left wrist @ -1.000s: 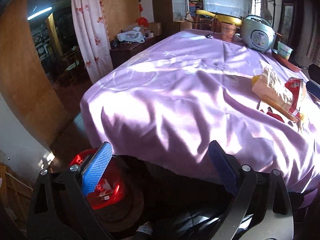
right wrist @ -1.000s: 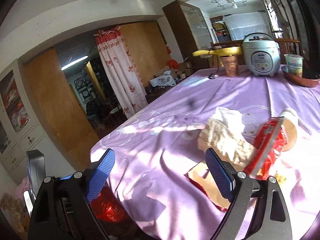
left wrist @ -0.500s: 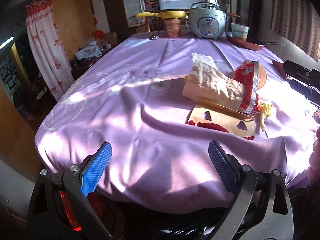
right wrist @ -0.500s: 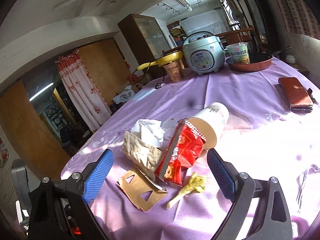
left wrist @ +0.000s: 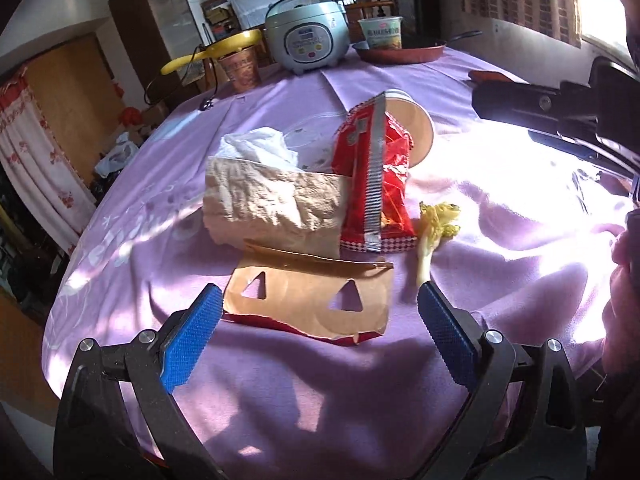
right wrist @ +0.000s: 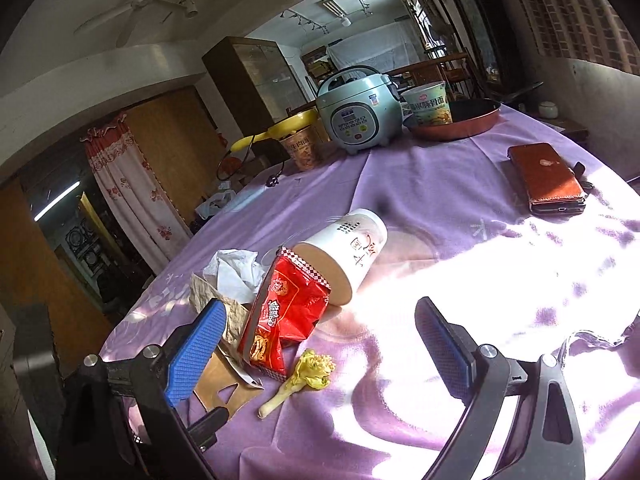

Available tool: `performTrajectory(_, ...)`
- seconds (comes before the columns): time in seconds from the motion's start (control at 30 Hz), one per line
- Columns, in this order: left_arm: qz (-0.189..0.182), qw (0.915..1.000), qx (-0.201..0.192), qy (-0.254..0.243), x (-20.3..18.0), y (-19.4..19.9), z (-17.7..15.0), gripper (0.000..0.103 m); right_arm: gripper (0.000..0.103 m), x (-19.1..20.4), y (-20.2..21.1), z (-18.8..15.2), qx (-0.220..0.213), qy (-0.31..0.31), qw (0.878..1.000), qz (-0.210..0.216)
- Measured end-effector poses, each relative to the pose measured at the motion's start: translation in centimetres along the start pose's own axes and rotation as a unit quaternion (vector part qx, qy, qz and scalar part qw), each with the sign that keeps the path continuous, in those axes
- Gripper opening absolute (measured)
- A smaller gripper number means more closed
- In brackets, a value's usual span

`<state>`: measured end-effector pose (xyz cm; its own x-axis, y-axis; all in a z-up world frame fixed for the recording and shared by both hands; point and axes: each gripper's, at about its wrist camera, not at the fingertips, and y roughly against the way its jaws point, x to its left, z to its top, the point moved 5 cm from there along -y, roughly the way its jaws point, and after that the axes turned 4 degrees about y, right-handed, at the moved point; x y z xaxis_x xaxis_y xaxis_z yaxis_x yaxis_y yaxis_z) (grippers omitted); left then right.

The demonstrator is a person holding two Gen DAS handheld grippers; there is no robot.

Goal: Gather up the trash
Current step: 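Bring both tools back over the table toward the cardboard tray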

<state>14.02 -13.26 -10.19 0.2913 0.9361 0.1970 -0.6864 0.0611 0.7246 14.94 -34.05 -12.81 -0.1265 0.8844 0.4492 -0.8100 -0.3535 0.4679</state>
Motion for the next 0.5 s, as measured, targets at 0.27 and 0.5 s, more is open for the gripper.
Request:
performTrajectory(0.27,0.009,0.9995,0.029,-0.008,0.0,-2.4,-0.6,0.094,0.094,-0.5,-0.6,-0.2,0.006,-0.010,1.000,0.012)
performTrajectory(0.5,0.019,0.9994,0.027,0.001,1.5,-2.8,-0.8,0.096,0.094,-0.8,-0.7,-0.3,0.009,-0.022,0.999,0.022)
